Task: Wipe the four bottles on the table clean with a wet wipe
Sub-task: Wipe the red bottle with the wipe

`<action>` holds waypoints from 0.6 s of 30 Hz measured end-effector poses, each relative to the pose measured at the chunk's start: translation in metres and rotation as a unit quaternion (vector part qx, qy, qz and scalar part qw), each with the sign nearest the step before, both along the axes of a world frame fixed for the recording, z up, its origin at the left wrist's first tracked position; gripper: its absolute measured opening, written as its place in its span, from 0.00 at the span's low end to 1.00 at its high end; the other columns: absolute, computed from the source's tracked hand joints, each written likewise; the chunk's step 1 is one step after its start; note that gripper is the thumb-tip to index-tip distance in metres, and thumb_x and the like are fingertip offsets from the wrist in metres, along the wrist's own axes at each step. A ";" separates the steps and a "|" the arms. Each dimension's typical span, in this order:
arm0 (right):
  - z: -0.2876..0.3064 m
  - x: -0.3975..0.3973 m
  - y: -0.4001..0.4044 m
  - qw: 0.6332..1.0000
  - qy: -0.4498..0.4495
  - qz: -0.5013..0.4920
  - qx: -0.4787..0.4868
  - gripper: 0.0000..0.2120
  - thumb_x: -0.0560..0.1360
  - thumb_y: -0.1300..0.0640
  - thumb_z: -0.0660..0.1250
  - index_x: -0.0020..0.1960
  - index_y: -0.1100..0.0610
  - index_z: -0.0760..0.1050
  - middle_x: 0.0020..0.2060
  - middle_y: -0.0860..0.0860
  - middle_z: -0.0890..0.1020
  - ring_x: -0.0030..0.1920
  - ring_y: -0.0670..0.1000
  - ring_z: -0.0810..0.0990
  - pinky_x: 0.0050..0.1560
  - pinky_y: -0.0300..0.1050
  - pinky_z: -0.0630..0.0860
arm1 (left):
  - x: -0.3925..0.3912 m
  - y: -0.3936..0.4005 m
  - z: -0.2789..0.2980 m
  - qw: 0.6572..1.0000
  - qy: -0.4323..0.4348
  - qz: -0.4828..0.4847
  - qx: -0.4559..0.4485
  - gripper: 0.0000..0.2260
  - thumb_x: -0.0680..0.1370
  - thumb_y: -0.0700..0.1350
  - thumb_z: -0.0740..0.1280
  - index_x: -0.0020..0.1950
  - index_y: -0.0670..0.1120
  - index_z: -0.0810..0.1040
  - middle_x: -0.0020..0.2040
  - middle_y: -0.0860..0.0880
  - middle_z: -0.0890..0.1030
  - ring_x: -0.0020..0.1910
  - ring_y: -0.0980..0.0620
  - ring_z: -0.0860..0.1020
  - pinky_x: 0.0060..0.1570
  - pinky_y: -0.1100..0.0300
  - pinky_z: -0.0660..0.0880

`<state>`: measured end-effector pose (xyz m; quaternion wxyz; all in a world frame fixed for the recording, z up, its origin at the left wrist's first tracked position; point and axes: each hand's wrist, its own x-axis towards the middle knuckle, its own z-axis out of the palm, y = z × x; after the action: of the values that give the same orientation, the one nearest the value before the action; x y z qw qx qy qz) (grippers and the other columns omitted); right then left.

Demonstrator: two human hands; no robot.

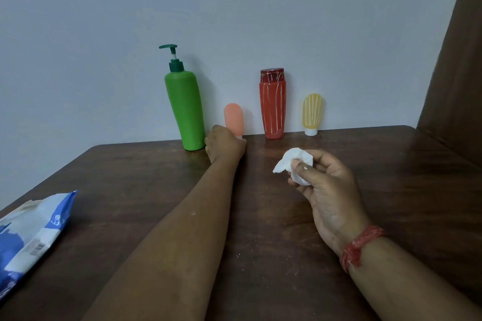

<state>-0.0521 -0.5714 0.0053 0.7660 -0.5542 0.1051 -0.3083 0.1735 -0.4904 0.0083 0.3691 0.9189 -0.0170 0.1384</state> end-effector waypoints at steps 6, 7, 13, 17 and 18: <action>0.001 0.000 0.000 1.000 -0.006 -0.003 0.018 0.06 0.76 0.65 0.70 0.49 0.57 0.82 0.42 0.50 0.86 0.45 0.48 0.83 0.46 0.44 0.80 | -0.039 -0.012 -0.006 0.991 -0.027 -0.127 -0.009 0.13 0.78 0.50 0.70 0.54 0.45 0.71 0.48 0.47 0.79 0.46 0.48 0.78 0.41 0.56 0.71; 0.002 0.000 0.000 1.000 -0.008 -0.004 0.020 0.06 0.76 0.65 0.70 0.49 0.57 0.82 0.42 0.50 0.86 0.45 0.48 0.83 0.46 0.44 0.80 | -0.046 -0.019 -0.006 0.988 -0.030 -0.154 -0.007 0.12 0.78 0.50 0.69 0.53 0.46 0.69 0.47 0.48 0.79 0.44 0.50 0.78 0.38 0.57 0.70; 0.001 0.001 -0.004 0.999 -0.018 -0.019 0.037 0.06 0.76 0.66 0.69 0.48 0.57 0.81 0.41 0.50 0.86 0.44 0.47 0.83 0.43 0.43 0.79 | -0.052 -0.062 -0.004 0.987 -0.015 -0.159 -0.031 0.23 0.77 0.54 0.71 0.62 0.43 0.67 0.58 0.43 0.79 0.54 0.42 0.81 0.50 0.46 0.80; -0.001 0.002 -0.005 0.999 -0.021 -0.024 0.041 0.05 0.76 0.66 0.69 0.48 0.58 0.81 0.41 0.49 0.86 0.43 0.47 0.83 0.43 0.43 0.80 | -0.040 -0.076 -0.002 0.991 -0.008 -0.124 -0.047 0.24 0.77 0.53 0.71 0.64 0.42 0.66 0.62 0.43 0.78 0.58 0.40 0.80 0.54 0.46 0.80; -0.002 0.003 -0.006 0.999 -0.022 -0.025 0.042 0.06 0.76 0.66 0.69 0.48 0.58 0.81 0.41 0.49 0.86 0.43 0.47 0.84 0.43 0.43 0.80 | -0.037 -0.078 -0.002 0.991 -0.008 -0.121 -0.049 0.24 0.77 0.52 0.71 0.64 0.42 0.66 0.62 0.42 0.78 0.59 0.40 0.80 0.55 0.46 0.79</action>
<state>-0.0494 -0.5772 0.0036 0.7830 -0.5115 0.1147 -0.3349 0.1365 -0.5687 0.0067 0.4278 0.8896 -0.1240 0.1007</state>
